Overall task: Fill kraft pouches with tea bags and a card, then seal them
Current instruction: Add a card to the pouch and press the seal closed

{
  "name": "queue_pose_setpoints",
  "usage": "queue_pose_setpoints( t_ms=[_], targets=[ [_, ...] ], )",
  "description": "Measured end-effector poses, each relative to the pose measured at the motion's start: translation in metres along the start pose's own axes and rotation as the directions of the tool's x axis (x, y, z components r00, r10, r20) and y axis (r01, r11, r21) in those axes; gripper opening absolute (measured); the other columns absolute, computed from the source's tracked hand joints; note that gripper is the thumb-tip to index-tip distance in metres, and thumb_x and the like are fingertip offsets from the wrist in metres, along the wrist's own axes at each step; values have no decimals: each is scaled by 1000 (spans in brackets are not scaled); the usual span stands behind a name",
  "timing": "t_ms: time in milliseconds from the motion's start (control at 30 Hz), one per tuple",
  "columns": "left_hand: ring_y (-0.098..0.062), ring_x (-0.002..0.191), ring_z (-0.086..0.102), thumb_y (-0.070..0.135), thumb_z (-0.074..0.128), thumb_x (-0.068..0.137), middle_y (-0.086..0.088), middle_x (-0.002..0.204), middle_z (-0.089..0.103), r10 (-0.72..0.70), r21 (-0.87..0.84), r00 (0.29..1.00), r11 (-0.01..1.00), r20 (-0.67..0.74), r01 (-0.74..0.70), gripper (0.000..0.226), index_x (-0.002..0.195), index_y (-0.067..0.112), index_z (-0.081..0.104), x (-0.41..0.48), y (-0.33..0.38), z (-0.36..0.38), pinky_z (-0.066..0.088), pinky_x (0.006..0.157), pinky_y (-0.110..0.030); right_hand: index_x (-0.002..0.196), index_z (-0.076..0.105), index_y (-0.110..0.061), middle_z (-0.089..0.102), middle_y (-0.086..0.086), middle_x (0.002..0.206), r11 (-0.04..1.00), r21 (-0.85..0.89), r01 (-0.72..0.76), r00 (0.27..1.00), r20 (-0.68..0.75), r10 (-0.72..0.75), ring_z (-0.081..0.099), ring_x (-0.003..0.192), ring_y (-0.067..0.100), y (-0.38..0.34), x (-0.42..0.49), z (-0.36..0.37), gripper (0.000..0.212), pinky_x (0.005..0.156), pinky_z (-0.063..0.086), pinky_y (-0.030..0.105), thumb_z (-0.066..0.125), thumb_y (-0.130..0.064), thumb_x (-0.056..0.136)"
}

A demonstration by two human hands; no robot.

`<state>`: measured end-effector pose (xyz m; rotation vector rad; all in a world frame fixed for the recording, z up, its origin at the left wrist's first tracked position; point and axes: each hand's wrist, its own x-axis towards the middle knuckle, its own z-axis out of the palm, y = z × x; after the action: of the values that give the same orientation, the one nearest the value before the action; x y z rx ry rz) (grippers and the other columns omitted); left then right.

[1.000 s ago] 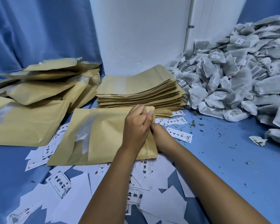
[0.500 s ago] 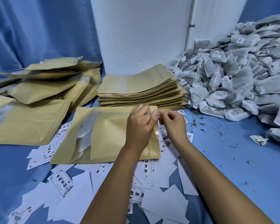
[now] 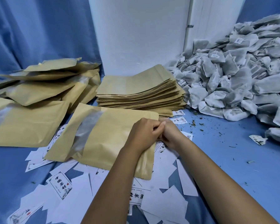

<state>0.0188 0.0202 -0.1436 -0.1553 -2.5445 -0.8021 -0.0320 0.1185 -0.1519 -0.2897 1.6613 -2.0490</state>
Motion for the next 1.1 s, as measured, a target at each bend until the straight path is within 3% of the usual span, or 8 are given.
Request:
queue_pose_setpoints(
  t_ms=[200,433,500,600,700,800,933,1100],
  targets=[
    [-28,50,47,32,47,92,-5,50,52,191,143,972,975,-135,-172,43,53,15,50,-4,5,-12,39,49,-35,99,65,-11,68,9,72,956,-109,273,960,89,-264,61,59,20,-4,2,1,35,47,47,26,38,9,89],
    [-21,52,30,14,44,94,-1,51,37,534,312,652,845,-538,-435,40,54,16,39,1,11,-16,30,57,-34,93,55,-11,71,-2,72,814,418,404,914,-159,-372,67,67,7,-26,1,-2,19,60,53,18,53,8,90],
    [-23,63,45,18,48,91,-3,63,53,419,298,712,907,-564,-298,32,61,11,53,1,6,-14,33,66,-36,94,55,-11,71,2,79,756,514,406,912,-283,-297,69,71,11,-30,1,-7,18,59,55,20,52,7,91],
    [-20,97,44,26,64,82,-9,106,52,-161,-36,727,982,-668,185,27,101,8,59,5,-2,-12,33,84,-32,96,54,-13,66,6,87,723,576,381,900,-410,-147,68,66,11,-31,1,-17,20,50,56,23,50,7,93],
    [-21,107,48,28,77,77,-10,130,40,-736,-656,654,583,-177,479,69,130,12,36,8,-14,-12,44,91,-38,113,47,-5,62,12,101,747,570,342,880,-473,-42,65,81,20,-26,4,-24,23,61,59,28,48,7,94],
    [-24,79,69,12,72,82,-16,109,62,-599,-885,671,-151,437,441,40,114,0,51,7,-16,-17,56,68,-27,110,48,-7,58,16,110,780,539,318,873,-488,-18,63,83,22,-25,4,-25,22,54,58,25,48,7,94],
    [-14,58,69,-1,67,83,-11,78,68,-666,-900,641,-111,382,421,12,93,-3,60,3,-19,-16,49,47,-13,110,52,-9,62,6,95,874,357,331,858,-500,-120,65,70,15,-28,2,-31,16,48,55,25,52,-5,95],
    [-16,56,69,1,69,83,-12,72,70,-733,-866,620,85,281,493,13,91,-4,61,1,-22,-16,49,45,-14,78,64,-17,64,2,76,953,-65,296,725,-634,-268,58,76,23,-23,4,-45,13,71,50,36,60,-17,91]
  ],
)
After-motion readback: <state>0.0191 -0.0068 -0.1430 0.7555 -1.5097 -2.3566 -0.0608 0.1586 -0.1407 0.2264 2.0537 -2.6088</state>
